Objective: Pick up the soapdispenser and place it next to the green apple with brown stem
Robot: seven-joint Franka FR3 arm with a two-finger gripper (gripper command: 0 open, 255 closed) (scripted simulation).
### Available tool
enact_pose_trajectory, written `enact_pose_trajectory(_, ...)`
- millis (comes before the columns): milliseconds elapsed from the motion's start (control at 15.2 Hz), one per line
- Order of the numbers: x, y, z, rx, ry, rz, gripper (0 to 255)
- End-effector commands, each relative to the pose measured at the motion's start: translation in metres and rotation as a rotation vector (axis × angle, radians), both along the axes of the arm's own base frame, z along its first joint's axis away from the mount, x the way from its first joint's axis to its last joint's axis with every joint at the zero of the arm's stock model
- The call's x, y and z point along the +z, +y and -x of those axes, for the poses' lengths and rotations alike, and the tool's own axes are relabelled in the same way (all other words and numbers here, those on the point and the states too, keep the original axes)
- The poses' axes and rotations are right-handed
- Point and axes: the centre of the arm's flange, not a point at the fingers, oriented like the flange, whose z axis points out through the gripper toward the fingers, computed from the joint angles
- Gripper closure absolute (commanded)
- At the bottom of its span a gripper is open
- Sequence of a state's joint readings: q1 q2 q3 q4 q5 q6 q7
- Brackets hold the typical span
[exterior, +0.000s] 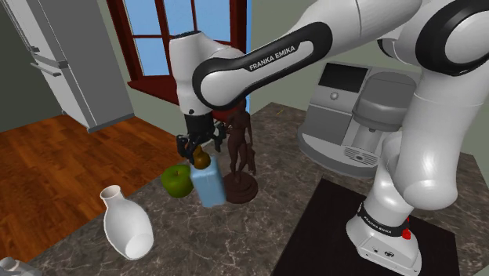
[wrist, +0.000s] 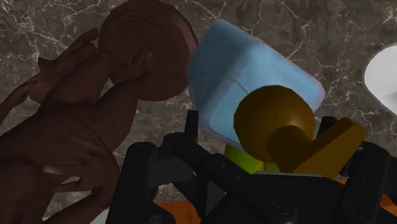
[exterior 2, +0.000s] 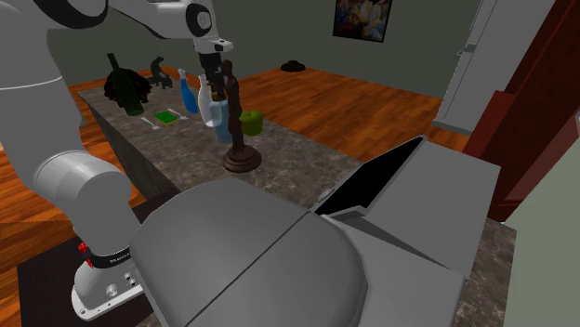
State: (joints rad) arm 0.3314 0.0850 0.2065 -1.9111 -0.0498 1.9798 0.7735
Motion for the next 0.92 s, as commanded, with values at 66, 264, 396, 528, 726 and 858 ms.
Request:
enact_pose_trajectory(66, -0.004, -0.007, -0.001, -0.001, 0.011, 0.006, 0)
enact_pose_trajectory(264, 0.036, -0.005, -0.001, -0.001, 0.011, 0.006, 0)
enact_pose_trajectory(396, 0.046, -0.005, -0.001, -0.001, 0.011, 0.006, 0)
enact_pose_trajectory(528, 0.046, -0.005, -0.001, -0.001, 0.011, 0.006, 0)
enact_pose_trajectory(726, 0.046, -0.005, -0.001, -0.001, 0.011, 0.006, 0)
enact_pose_trajectory(858, 0.046, -0.005, -0.001, -0.001, 0.011, 0.006, 0)
